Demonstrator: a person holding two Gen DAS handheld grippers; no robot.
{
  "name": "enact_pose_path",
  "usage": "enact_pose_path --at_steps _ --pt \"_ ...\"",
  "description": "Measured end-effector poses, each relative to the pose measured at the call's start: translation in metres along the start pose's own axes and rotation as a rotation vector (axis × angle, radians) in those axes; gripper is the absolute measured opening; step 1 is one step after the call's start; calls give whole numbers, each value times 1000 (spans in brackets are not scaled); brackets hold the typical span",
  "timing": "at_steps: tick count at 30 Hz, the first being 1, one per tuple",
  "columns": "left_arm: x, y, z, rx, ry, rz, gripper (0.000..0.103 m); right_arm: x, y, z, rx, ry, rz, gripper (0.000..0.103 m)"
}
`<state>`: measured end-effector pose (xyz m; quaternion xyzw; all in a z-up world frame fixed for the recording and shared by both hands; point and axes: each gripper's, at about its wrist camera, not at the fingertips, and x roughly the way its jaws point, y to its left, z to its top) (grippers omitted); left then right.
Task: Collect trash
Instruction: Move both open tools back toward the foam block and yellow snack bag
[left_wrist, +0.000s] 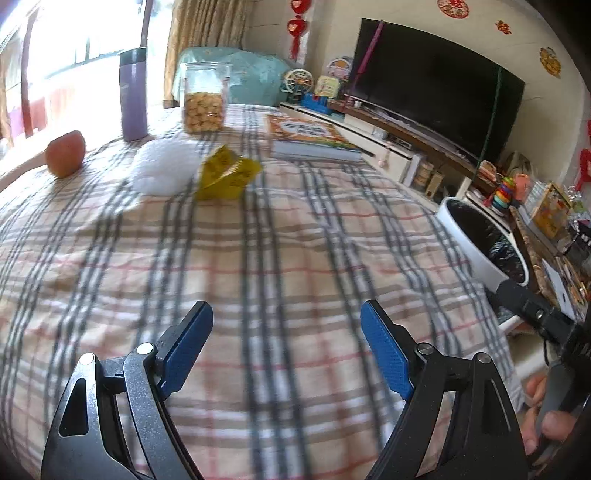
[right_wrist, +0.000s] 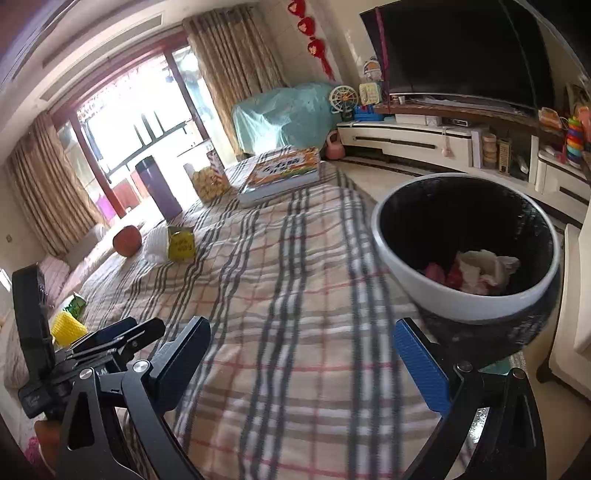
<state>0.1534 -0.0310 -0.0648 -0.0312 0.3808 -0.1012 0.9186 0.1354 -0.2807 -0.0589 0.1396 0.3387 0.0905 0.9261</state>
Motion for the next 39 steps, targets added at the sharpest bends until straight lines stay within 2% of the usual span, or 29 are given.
enact_pose_path --at_steps 4,6,9,11,15,18,21,25,29,34,35,39 --pt "-7 18 -2 -16 -26 57 84 9 15 5 -14 9 -26 101" --pt "-15 27 -3 -34 -69 90 84 18 19 8 -7 39 -32 101" --pt "-27 43 -5 -85 -141 89 86 28 24 9 1 71 -29 101" --pt "-26 52 -6 -106 -128 117 89 33 28 7 -2 81 -25 101" --pt "-21 66 -6 -99 -94 199 89 43 39 2 -25 99 -37 101" --pt "-17 77 -6 -102 -62 205 89 46 46 0 -40 91 -46 101" --pt "-17 84 -6 -104 -48 211 89 50 53 0 -42 83 20 99" --pt "-14 91 -2 -96 -31 228 89 64 66 4 -62 95 45 98" --pt "-6 101 4 -93 -5 240 89 83 77 11 -65 127 85 78" --pt "6 112 22 -73 2 237 89 114 88 24 -15 177 191 76" --pt "9 115 28 -67 -1 237 89 119 92 27 -14 181 205 73" --pt "25 126 50 -64 6 225 89 137 105 39 -2 187 251 72"
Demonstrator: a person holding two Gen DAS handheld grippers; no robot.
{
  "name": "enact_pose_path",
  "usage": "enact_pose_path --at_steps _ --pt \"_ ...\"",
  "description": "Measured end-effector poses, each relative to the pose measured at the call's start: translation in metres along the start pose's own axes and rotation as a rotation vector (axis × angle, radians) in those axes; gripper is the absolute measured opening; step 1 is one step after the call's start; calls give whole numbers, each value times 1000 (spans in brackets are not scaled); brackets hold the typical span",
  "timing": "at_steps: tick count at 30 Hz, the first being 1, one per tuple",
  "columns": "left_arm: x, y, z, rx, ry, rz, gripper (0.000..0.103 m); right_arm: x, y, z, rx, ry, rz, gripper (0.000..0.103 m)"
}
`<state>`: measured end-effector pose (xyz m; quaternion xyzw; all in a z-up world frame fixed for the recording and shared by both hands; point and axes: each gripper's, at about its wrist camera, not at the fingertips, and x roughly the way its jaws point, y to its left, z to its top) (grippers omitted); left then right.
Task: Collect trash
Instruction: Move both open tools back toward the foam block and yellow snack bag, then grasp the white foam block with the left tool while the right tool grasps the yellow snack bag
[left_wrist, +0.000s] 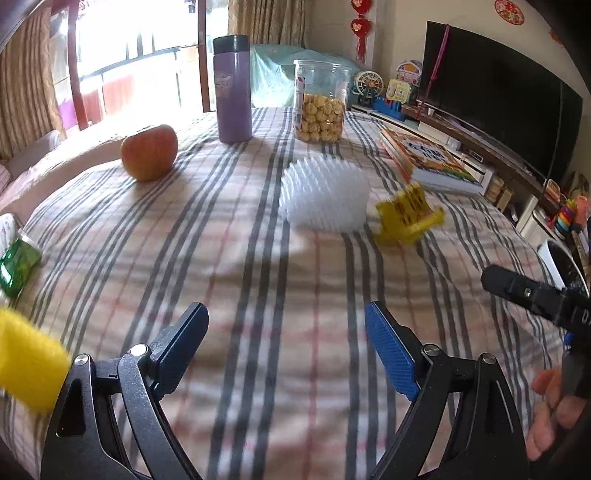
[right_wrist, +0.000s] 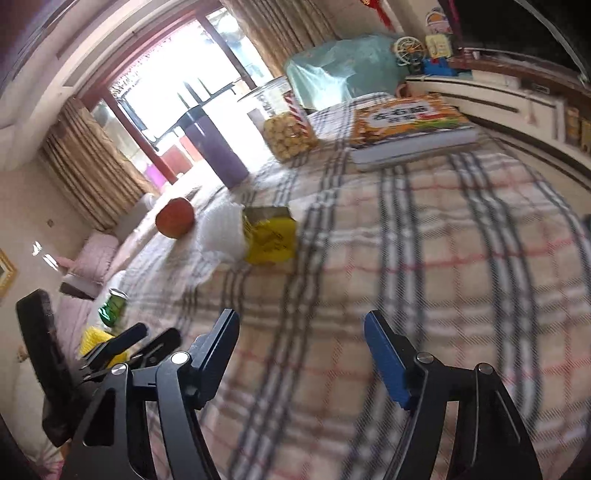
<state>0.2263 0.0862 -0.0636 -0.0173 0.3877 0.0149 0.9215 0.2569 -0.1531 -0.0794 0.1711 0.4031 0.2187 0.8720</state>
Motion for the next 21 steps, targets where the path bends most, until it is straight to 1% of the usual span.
enact_pose_path --at_steps 3,7,10,12,13,14,15,16,18,19,20,21 --pt "13 7 18 -24 7 -29 89 13 1 12 19 3 16 72" --pt "30 11 42 -49 6 -98 89 30 1 28 47 -3 42 72" --pt "42 12 53 -51 5 -113 89 45 -2 40 69 11 63 72" --pt "50 12 59 -56 5 -138 89 54 -4 45 77 25 75 65" --pt "57 11 62 -55 9 -147 89 60 -6 47 79 37 79 52" --pt "61 10 64 -54 13 -145 89 65 -7 48 83 47 90 42" --pt "65 8 65 -53 17 -143 87 70 -10 50 91 55 113 39" --pt "69 7 66 -49 22 -153 84 71 -11 51 92 55 121 34" --pt "76 2 69 -39 37 -186 58 69 -12 51 84 47 118 31" --pt "80 -1 69 -34 49 -201 51 67 -13 50 84 44 122 27" --pt "83 -4 70 -32 55 -215 39 66 -15 50 86 43 125 27" --pt "84 -5 69 -33 54 -225 30 63 -16 49 91 42 128 26"
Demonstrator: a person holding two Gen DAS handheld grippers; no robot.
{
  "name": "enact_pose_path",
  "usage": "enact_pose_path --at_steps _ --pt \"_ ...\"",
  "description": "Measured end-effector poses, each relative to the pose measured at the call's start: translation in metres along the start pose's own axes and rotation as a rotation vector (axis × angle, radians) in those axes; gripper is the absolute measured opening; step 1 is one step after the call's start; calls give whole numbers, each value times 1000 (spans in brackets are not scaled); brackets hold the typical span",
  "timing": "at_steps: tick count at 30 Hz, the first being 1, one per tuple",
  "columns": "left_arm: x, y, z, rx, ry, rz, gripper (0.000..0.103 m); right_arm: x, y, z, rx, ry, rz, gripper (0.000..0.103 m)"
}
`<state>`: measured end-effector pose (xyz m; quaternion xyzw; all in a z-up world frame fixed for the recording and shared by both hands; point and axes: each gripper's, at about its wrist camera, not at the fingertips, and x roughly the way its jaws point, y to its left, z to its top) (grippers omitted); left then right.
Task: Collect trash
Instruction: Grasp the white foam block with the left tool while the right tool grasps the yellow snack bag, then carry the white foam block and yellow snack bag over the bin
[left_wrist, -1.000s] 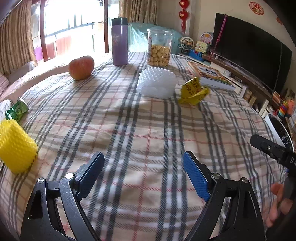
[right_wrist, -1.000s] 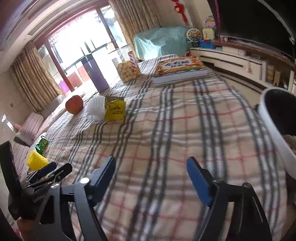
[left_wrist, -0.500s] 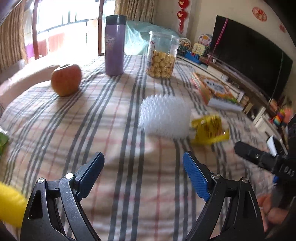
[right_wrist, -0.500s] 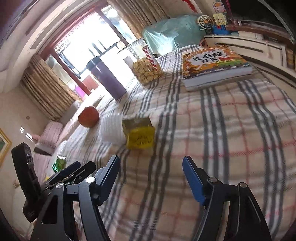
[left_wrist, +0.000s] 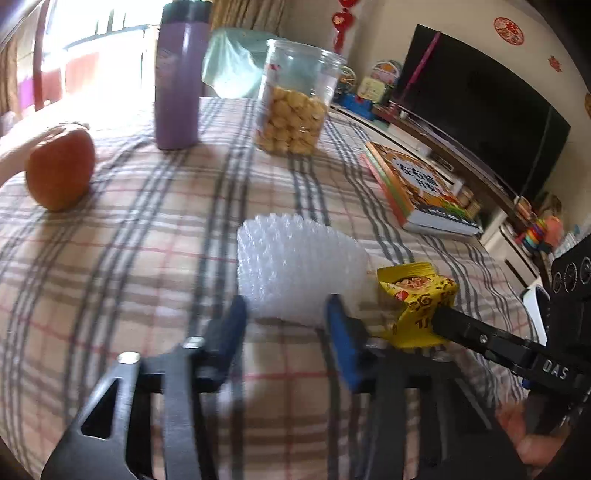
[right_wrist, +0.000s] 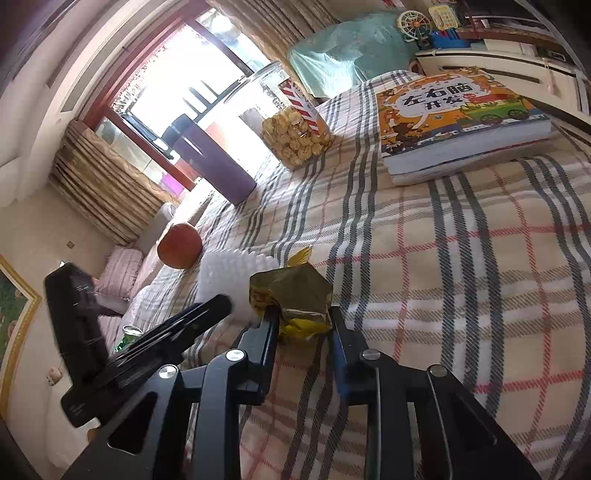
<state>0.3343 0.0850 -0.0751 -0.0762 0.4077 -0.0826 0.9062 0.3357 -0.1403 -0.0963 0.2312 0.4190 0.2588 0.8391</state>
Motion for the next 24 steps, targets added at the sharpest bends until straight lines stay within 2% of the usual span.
enact_pose_path --at_steps 3,5,11,18,24 --pt "-1 -7 0 24 -11 -9 18 -11 -3 -4 8 -11 10 26" --pt "-8 -13 -1 42 -22 -15 15 -21 -6 -8 16 -20 17 25" --pt "-35 -33 -19 44 -32 -49 14 -59 -14 -24 23 -62 9 25" --pt "-64 -70 -56 56 -18 -122 14 -109 -21 -52 -17 -135 -65 25" --pt "-78 -101 -76 90 -10 -165 14 -141 -25 -70 -23 -189 -94 25"
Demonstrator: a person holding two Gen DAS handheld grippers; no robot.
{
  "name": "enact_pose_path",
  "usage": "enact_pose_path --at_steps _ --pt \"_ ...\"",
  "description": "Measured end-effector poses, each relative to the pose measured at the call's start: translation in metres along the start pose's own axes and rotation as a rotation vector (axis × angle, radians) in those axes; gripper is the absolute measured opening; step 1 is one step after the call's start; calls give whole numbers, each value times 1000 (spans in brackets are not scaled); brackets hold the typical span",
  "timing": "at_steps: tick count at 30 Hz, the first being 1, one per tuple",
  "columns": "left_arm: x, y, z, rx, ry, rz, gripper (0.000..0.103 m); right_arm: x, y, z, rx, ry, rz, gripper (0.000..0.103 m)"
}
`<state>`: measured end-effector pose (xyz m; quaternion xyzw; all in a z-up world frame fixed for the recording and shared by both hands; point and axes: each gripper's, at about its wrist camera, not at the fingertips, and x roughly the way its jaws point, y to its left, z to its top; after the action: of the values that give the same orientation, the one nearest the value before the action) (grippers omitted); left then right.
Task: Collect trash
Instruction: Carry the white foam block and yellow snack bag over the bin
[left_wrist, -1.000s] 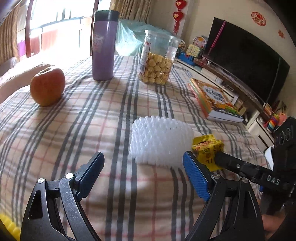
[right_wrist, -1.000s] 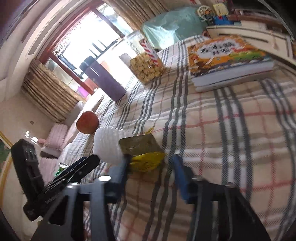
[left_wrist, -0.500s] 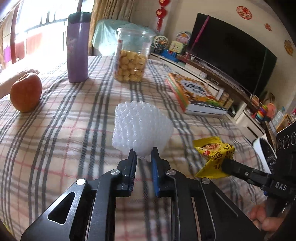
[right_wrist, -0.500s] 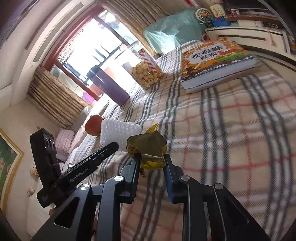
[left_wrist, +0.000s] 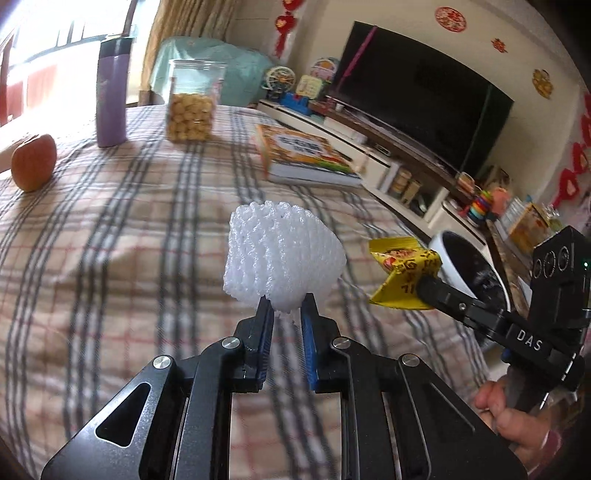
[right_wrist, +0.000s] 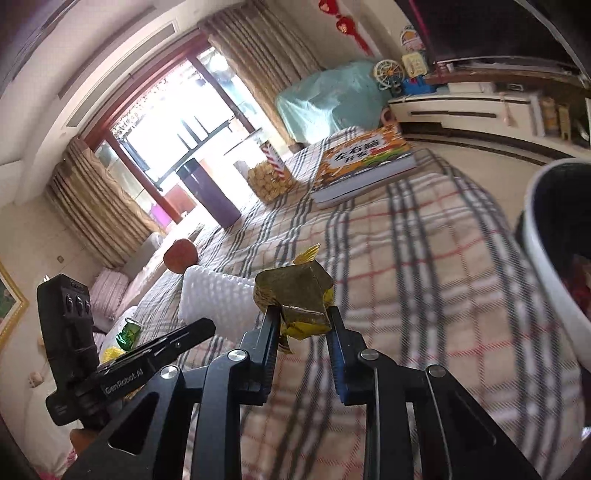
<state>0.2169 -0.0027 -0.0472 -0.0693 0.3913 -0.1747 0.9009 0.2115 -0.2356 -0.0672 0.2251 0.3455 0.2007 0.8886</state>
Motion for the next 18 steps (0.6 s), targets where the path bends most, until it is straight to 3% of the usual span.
enact_pose_path --at_steps 18 --pt "1 -69 -24 85 56 -49 14 -67 -39 -30 55 -70 -69 25"
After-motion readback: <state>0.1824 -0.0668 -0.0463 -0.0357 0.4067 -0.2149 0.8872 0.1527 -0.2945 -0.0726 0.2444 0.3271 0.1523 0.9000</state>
